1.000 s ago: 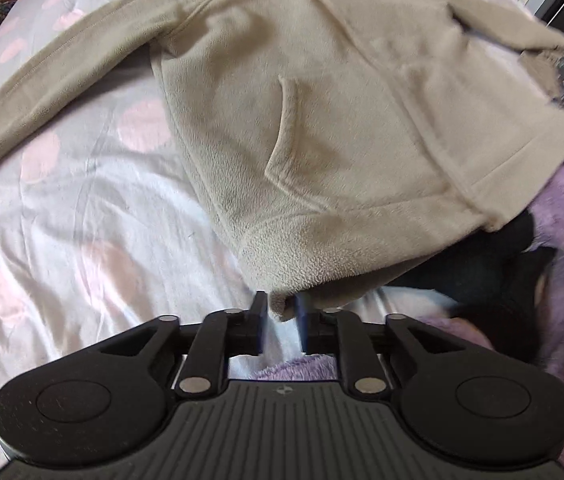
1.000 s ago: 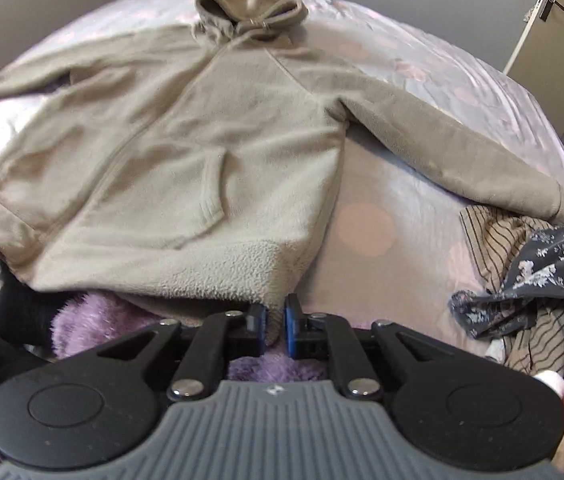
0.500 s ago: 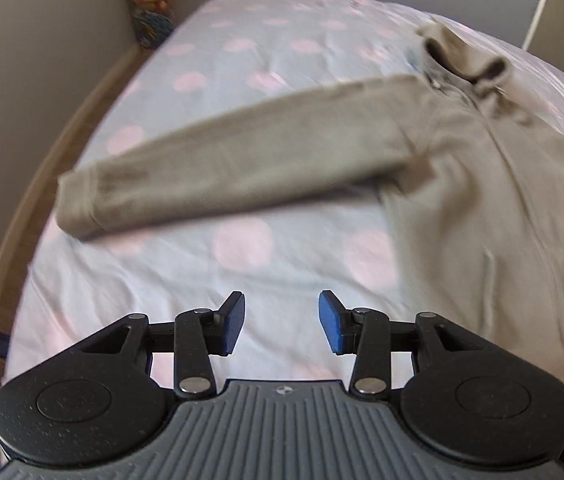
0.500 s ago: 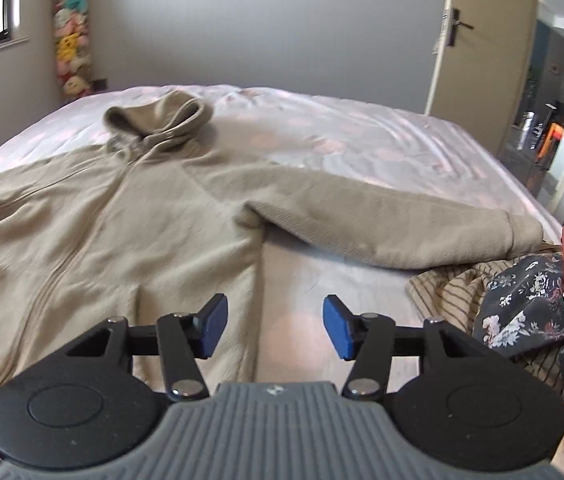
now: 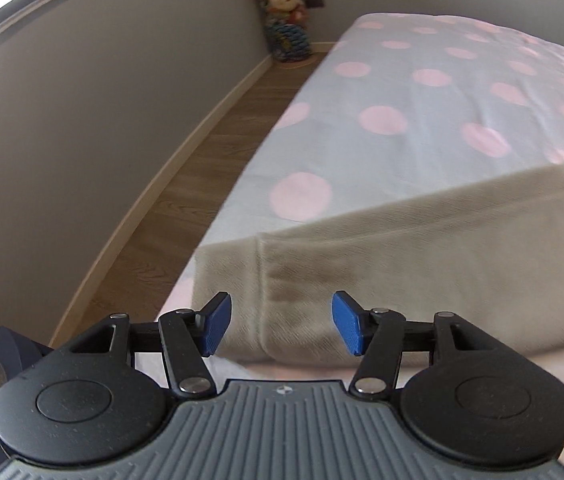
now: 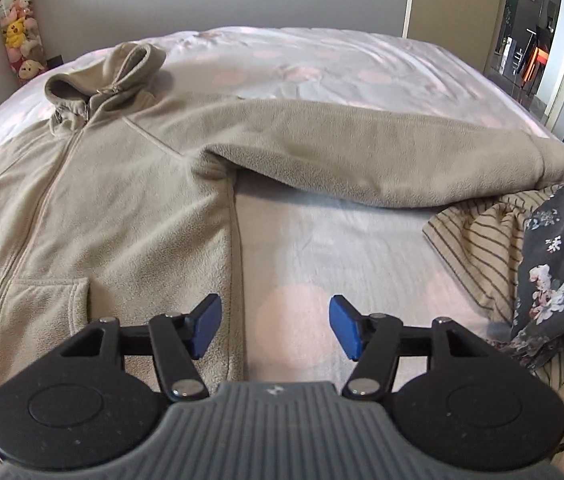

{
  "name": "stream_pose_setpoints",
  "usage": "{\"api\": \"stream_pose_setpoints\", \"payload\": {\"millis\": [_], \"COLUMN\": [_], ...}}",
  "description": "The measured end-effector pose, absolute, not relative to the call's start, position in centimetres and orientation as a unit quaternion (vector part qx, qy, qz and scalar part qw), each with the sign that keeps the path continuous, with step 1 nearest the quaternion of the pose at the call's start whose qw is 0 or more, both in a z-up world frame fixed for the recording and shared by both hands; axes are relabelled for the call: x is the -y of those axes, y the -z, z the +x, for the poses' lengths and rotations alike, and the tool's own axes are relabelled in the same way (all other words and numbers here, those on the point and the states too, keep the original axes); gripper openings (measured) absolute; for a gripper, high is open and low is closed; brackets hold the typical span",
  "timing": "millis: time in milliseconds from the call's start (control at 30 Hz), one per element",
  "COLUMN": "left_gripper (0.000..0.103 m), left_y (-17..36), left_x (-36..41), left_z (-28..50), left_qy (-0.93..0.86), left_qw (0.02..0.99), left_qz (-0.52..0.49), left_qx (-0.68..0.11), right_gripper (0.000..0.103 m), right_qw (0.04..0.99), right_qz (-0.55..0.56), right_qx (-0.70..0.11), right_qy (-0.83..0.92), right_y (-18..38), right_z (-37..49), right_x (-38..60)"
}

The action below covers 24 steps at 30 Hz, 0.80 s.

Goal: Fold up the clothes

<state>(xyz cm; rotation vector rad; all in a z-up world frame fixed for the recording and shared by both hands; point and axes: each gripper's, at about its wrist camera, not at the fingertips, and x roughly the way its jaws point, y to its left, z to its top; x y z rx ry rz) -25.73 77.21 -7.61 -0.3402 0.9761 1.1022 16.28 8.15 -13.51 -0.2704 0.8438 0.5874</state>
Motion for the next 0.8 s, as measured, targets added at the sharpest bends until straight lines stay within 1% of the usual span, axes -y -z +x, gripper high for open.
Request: {"api": "stream_pose_setpoints", "payload": {"millis": [100, 200, 267, 333, 400, 433, 467, 500, 533, 567, 633, 667, 700, 800], "left_gripper": [0.056, 0.057, 0.059, 0.065, 0.066, 0.064, 0.061, 0.048, 0.039, 0.028, 0.019, 0.018, 0.014, 0.011], "left_y": [9.6, 12.2, 13.7, 14.6, 15.0, 15.2, 15.3, 15.4, 15.5, 15.6, 15.9, 15.9, 15.7, 15.0], "left_x": [-79.9, -82.0, -83.0, -83.5, -83.7, -83.6, -83.6, -83.4, -83.3, -83.0, -82.7, -82.7, -83.0, -83.9], "left_z": [-25.4, -25.1, -25.1, -25.5, -25.7, -25.8, -25.8, -25.6, -25.5, -25.1, -24.3, -23.9, -23.6, -23.1], "left_qy": [-0.507, -0.520, -0.528, -0.538, -0.544, -0.548, -0.550, -0.556, -0.561, -0.568, -0.577, -0.582, -0.588, -0.603], "left_qw": [0.718, 0.694, 0.677, 0.673, 0.678, 0.679, 0.680, 0.681, 0.682, 0.681, 0.679, 0.675, 0.673, 0.667], "left_qz": [-0.163, -0.161, -0.158, -0.165, -0.179, -0.186, -0.195, -0.199, -0.202, -0.196, -0.177, -0.167, -0.164, -0.162], "left_qx": [-0.448, -0.472, -0.487, -0.479, -0.461, -0.452, -0.443, -0.433, -0.423, -0.418, -0.418, -0.421, -0.418, -0.406], "right_gripper": [0.063, 0.063, 0.063, 0.063, 0.063, 0.063, 0.063, 0.063, 0.063, 0.063, 0.063, 0.063, 0.063, 0.063], "right_qw": [0.857, 0.850, 0.845, 0.841, 0.837, 0.835, 0.833, 0.832, 0.829, 0.829, 0.827, 0.828, 0.829, 0.830], "right_qz": [-0.140, -0.155, -0.164, -0.172, -0.178, -0.179, -0.180, -0.179, -0.178, -0.179, -0.179, -0.177, -0.174, -0.169], "right_qx": [-0.412, -0.428, -0.435, -0.441, -0.448, -0.451, -0.455, -0.458, -0.462, -0.463, -0.465, -0.464, -0.464, -0.464], "right_qy": [-0.275, -0.267, -0.264, -0.261, -0.260, -0.259, -0.257, -0.257, -0.258, -0.259, -0.259, -0.259, -0.260, -0.260], "right_y": [14.0, 14.6, 14.9, 15.3, 15.6, 15.7, 15.8, 15.9, 16.0, 16.1, 16.1, 16.0, 15.9, 15.8], "right_z": [16.7, 17.1, 17.3, 17.5, 17.7, 17.8, 18.0, 18.1, 18.2, 18.2, 18.2, 18.2, 18.1, 18.1], "right_x": [-8.9, -9.7, -10.1, -10.5, -10.7, -10.9, -11.0, -11.1, -11.1, -11.2, -11.1, -11.0, -10.9, -10.7]}}
